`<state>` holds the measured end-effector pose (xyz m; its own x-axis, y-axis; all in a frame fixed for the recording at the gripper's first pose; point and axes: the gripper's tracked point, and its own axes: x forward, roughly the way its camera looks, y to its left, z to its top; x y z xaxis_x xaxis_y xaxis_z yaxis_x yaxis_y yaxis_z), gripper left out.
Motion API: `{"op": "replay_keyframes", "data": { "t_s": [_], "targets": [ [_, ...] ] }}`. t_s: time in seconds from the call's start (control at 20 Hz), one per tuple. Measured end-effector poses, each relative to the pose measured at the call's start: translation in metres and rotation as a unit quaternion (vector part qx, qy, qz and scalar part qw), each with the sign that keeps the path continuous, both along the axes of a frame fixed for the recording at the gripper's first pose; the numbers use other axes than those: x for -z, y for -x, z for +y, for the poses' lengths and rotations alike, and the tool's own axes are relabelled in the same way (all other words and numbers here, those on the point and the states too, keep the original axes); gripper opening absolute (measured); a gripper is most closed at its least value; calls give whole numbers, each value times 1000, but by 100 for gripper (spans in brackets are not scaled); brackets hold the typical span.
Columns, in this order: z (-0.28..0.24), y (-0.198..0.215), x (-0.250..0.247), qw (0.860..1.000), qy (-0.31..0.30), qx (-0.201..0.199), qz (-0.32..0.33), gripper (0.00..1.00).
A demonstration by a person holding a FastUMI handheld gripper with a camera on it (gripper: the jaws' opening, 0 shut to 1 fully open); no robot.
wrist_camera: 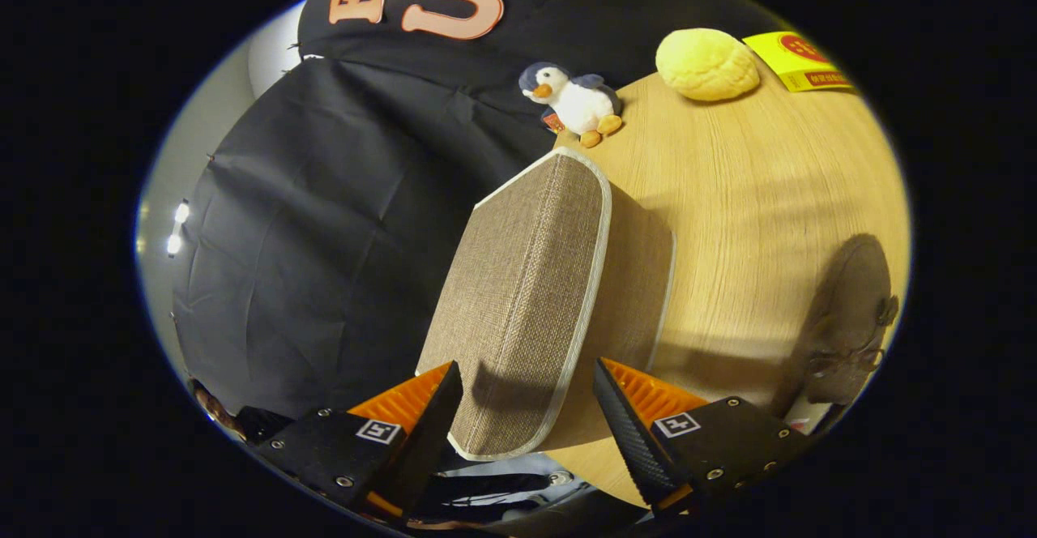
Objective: Open the storage box then place both shoes into the box .Put the left shoe in first, then the right shoe, with the right side of both shoes facing outward in a uniform manner.
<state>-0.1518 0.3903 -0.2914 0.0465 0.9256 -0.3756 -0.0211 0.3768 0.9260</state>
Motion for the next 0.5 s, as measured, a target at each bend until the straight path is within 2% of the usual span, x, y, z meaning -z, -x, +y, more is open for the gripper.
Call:
{"op": "replay_keyframes", "data": {
  "t_s": [0.2,0.3,0.35,0.4,0.5],
  "targets": [
    [8,13,5,998,-31,-3,48,96],
    [11,15,2,994,-58,5,96,94],
    [11,13,2,991,-69,16,112,92],
    [11,12,3,990,-75,27,119,84],
    [9,12,2,989,-82,32,121,78]
  ]
}}
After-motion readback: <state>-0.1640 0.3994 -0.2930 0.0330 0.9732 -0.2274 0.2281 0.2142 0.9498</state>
